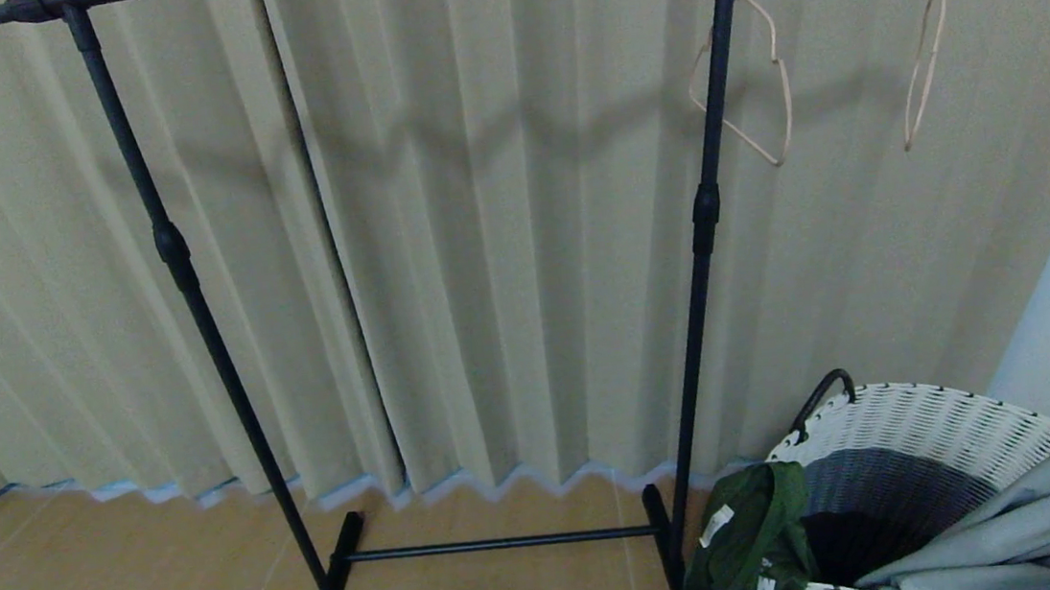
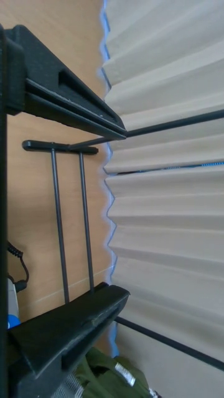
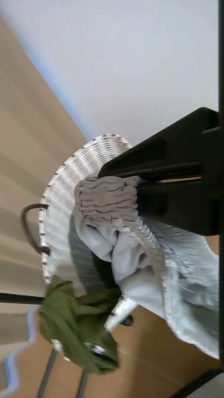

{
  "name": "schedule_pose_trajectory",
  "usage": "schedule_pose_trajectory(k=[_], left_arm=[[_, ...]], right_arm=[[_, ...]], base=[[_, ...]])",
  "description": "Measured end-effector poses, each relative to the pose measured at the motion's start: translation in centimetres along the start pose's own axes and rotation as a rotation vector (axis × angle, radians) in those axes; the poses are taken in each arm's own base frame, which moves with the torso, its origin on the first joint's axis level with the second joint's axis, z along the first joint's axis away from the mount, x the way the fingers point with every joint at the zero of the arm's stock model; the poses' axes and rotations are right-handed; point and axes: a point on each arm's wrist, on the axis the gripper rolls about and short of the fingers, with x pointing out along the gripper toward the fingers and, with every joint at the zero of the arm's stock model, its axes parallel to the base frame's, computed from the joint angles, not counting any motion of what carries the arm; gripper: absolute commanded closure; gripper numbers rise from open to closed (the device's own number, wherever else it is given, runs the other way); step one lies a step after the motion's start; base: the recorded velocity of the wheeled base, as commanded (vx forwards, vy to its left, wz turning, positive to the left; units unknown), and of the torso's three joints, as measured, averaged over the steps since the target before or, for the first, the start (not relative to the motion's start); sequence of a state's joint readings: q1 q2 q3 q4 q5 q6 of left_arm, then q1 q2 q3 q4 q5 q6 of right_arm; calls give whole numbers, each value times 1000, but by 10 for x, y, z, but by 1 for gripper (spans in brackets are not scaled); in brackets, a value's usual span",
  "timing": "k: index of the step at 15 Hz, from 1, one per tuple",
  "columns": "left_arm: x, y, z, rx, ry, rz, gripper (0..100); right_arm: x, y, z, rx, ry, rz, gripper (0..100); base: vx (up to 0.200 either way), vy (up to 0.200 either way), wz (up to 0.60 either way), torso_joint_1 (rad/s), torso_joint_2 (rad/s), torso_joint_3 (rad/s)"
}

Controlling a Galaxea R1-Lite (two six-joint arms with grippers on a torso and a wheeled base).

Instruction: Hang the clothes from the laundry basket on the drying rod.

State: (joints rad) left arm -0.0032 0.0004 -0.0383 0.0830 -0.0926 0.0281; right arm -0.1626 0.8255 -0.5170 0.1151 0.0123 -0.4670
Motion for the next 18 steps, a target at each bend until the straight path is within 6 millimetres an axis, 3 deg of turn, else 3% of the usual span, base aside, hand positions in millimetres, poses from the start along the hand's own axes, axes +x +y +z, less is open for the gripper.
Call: schedule_pose_trajectory(k=[4, 9, 18], left_arm=[[0, 0, 0, -2, 0, 0, 0], [0, 0, 0, -2, 0, 0, 0], [0, 0, 0, 1, 0, 1, 0]], right_arm=[[-6, 2, -5, -3, -18, -8, 100], [-8, 5, -9, -3, -18, -9, 100], [-6, 7, -12, -6, -6, 0, 100]], base=[[-200, 0, 0, 4, 2, 5], [0, 0, 0, 0, 0, 0], [0, 200, 0, 4, 2, 7]])
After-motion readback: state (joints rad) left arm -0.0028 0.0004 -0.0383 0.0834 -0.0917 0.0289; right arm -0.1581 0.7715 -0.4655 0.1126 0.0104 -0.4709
